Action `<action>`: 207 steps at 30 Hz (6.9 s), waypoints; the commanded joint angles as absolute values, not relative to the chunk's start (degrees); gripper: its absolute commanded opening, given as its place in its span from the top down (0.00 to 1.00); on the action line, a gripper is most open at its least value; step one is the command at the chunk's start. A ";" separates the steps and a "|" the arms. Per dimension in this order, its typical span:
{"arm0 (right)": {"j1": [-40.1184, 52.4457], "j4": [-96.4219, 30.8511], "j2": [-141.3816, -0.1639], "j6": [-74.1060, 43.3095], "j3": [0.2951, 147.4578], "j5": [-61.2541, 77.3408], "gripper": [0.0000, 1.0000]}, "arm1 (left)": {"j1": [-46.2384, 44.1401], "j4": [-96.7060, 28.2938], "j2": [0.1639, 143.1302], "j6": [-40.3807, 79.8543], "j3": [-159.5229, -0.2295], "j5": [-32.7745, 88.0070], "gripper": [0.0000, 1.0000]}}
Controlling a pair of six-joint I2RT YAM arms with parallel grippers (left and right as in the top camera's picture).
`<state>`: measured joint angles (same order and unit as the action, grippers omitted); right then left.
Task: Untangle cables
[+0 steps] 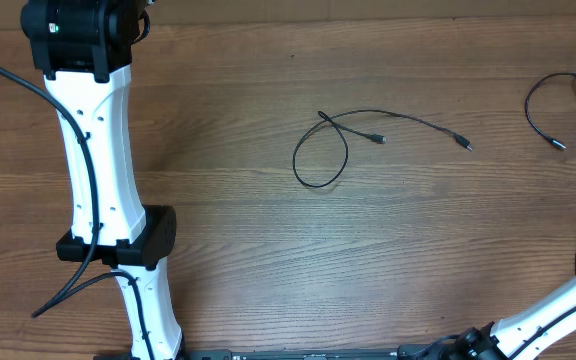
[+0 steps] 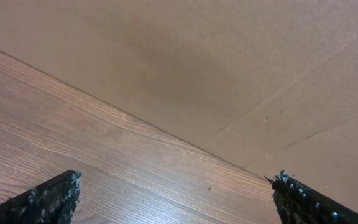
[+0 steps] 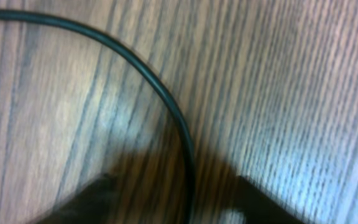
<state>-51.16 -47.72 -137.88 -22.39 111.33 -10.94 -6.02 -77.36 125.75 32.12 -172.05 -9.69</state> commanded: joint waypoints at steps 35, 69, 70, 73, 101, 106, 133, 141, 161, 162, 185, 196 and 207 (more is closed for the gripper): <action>-35.16 -24.75 -140.40 -16.38 113.67 -4.71 0.00 | -6.46 -79.55 126.02 33.41 -172.11 -10.50 0.00; -5.91 -65.08 -120.20 0.30 114.52 17.58 0.00 | -5.98 -79.42 125.99 33.17 -172.11 -23.70 0.00; -4.08 -65.84 -120.11 0.27 114.52 16.51 0.00 | -5.76 -79.42 125.99 33.19 -172.11 -24.05 0.00; 1.78 -68.23 -120.09 0.21 114.52 15.03 0.00 | -4.73 -79.42 125.99 33.19 -172.11 -24.16 0.00; 18.22 -72.31 -120.53 0.08 110.59 7.77 0.00 | 2.31 -79.50 125.99 29.15 -172.11 -23.94 0.00; 18.26 -70.43 -120.57 0.10 107.11 11.64 0.02 | 2.28 -79.48 125.99 29.12 -172.11 -23.90 0.01; 14.66 -73.45 -120.57 -5.26 98.72 2.59 0.96 | 2.24 -80.71 125.99 27.83 -172.11 -20.69 0.00; 6.46 -73.60 -120.57 -12.67 95.90 -6.02 0.96 | 2.24 -80.79 125.99 27.86 -172.11 -19.49 0.00; -14.41 -76.27 -120.57 -13.80 95.90 -8.97 0.96 | 2.22 -80.51 125.99 28.77 -172.11 -16.16 0.01; -14.24 -76.73 -120.57 -14.35 95.90 -8.99 0.96 | 2.22 -80.53 125.99 28.75 -172.11 -16.16 0.00; -14.85 -82.94 -92.20 -25.78 88.29 -17.41 0.96 | 2.22 -79.42 125.99 28.73 -172.11 -14.85 0.00; -21.15 -64.12 -84.99 -30.63 62.61 -11.64 0.89 | 2.22 -79.20 125.99 28.97 -172.11 -9.39 0.00; -23.44 -54.24 -87.50 -30.63 55.40 -7.25 0.08 | 2.17 -79.11 125.99 29.41 -172.11 -7.42 0.00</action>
